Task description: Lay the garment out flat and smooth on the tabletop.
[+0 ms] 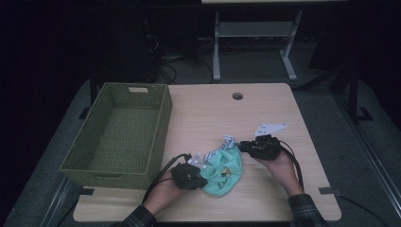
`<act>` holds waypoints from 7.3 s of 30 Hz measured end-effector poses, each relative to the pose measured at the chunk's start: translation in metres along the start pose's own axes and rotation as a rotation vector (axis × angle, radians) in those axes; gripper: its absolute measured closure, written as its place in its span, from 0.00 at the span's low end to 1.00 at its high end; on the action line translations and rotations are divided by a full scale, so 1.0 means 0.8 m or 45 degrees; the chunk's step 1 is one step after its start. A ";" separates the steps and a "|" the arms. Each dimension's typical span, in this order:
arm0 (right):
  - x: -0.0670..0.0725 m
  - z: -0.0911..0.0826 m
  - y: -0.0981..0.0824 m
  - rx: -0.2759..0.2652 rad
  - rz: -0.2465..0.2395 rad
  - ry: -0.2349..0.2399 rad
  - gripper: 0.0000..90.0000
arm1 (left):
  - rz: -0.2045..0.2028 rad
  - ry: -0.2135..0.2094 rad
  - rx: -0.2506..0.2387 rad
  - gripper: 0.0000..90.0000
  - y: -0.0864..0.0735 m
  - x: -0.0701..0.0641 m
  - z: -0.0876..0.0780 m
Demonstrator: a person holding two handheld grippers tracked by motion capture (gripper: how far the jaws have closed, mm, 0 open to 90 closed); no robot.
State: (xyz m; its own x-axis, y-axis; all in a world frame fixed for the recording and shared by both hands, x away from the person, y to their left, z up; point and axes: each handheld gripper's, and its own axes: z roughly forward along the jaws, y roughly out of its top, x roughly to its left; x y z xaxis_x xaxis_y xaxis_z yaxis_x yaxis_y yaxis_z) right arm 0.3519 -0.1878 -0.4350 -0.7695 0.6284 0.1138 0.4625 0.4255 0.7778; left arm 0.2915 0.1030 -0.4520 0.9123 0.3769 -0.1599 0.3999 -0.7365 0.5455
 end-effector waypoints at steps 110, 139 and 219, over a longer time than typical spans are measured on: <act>-0.027 0.018 0.062 0.040 0.060 -0.040 0.85 | -0.022 -0.011 -0.009 0.94 0.003 0.001 0.003; -0.013 0.099 0.036 0.258 0.019 -0.019 0.80 | -0.035 -0.015 -0.006 0.94 0.003 0.001 0.003; 0.032 -0.026 -0.022 0.057 0.052 -0.045 1.00 | -0.034 -0.016 -0.008 0.94 0.003 0.002 0.003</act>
State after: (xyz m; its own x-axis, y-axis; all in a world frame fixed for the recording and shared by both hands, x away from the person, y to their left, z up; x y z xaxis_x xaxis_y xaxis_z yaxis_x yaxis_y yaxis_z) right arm 0.3145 -0.1931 -0.4329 -0.7340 0.6681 0.1221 0.5129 0.4273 0.7446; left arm 0.2938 0.1008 -0.4527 0.9024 0.3892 -0.1851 0.4237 -0.7225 0.5464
